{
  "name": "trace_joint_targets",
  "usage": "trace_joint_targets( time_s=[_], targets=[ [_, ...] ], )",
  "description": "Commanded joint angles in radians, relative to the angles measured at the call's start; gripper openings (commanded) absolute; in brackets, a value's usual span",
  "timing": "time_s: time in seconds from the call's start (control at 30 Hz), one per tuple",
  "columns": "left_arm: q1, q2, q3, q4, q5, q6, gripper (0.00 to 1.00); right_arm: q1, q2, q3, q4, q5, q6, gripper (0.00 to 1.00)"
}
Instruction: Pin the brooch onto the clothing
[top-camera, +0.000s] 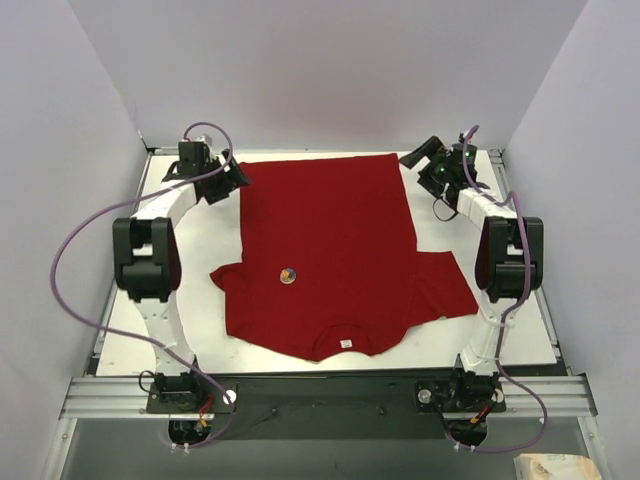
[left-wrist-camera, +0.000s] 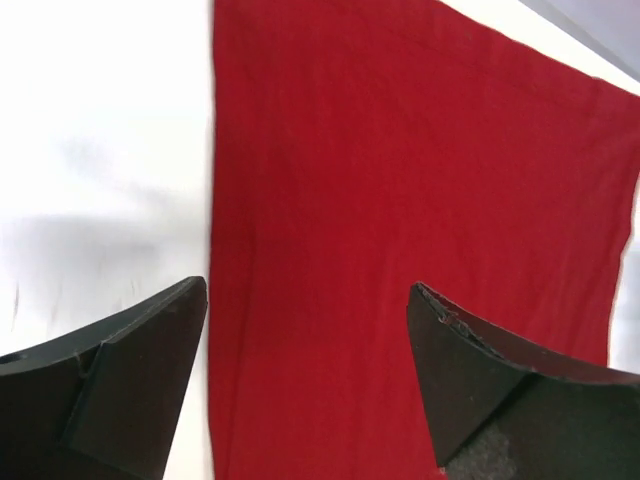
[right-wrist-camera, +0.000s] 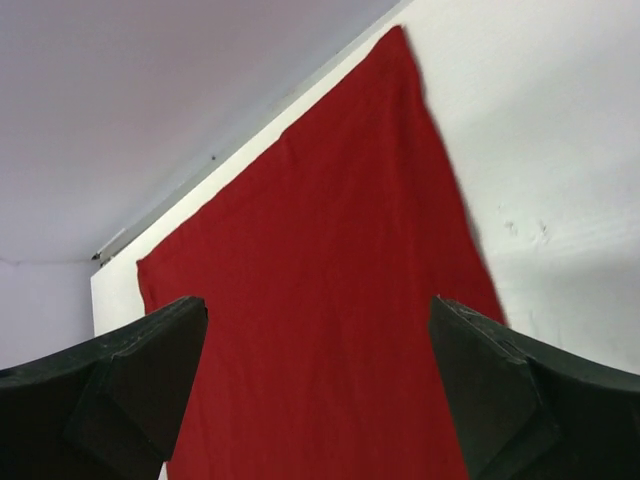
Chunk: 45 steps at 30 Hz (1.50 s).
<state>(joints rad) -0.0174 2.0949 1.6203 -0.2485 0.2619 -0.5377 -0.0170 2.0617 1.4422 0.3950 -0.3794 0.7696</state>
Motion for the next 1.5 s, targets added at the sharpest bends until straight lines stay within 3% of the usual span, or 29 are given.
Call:
trace_joint_targets(
  time_s=[0.0,0.13,0.17,0.23,0.27,0.3,0.4,0.47,0.53,0.63,0.73,0.77,0.9,1.07,1.47],
  targets=[
    [-0.027,-0.267,-0.21,0.049,-0.039,0.045,0.88,0.041,-0.155,-0.11,-0.138,-0.004,-0.007,0.98],
    [-0.035,-0.426,-0.43,0.029,-0.058,0.042,0.8,0.052,-0.235,-0.232,-0.215,-0.006,-0.003,0.98],
    [-0.035,-0.455,-0.479,0.028,-0.062,0.033,0.73,0.052,-0.273,-0.293,-0.231,0.01,-0.003,0.98],
    [-0.033,-0.535,-0.595,0.018,-0.067,0.022,0.49,0.052,-0.31,-0.348,-0.242,0.03,-0.007,1.0],
    [-0.033,-0.559,-0.629,0.018,-0.069,0.013,0.26,0.051,-0.342,-0.399,-0.245,0.042,-0.007,1.0],
    [-0.033,-0.605,-0.66,0.017,-0.069,0.009,0.13,0.046,-0.356,-0.416,-0.258,0.059,-0.009,1.0],
    [-0.033,-0.702,-0.786,0.015,-0.061,-0.008,0.0,0.034,-0.397,-0.474,-0.313,0.105,-0.013,1.0],
    [-0.035,-0.752,-0.856,0.008,-0.069,-0.011,0.0,0.026,-0.417,-0.497,-0.33,0.122,-0.023,0.96],
    [-0.036,-0.809,-0.887,-0.02,-0.078,-0.015,0.0,0.023,-0.425,-0.52,-0.337,0.128,-0.035,0.74],
    [-0.044,-0.823,-0.922,-0.075,-0.111,-0.01,0.0,0.019,-0.41,-0.536,-0.36,0.132,-0.043,0.59],
    [-0.044,-0.782,-0.928,-0.097,-0.148,-0.013,0.0,-0.006,-0.379,-0.546,-0.369,0.128,-0.015,0.24],
    [-0.044,-0.745,-0.921,-0.1,-0.161,-0.013,0.0,-0.014,-0.365,-0.542,-0.381,0.122,-0.01,0.0],
    [-0.044,-0.642,-0.896,-0.103,-0.156,-0.024,0.0,-0.043,-0.31,-0.52,-0.444,0.119,0.01,0.0],
    [-0.046,-0.553,-0.866,-0.123,-0.205,-0.022,0.0,-0.057,-0.368,-0.562,-0.485,0.253,0.011,0.0],
    [-0.046,-0.524,-0.795,-0.229,-0.406,-0.004,0.0,-0.07,-0.411,-0.566,-0.574,0.376,0.007,0.0]
  ],
)
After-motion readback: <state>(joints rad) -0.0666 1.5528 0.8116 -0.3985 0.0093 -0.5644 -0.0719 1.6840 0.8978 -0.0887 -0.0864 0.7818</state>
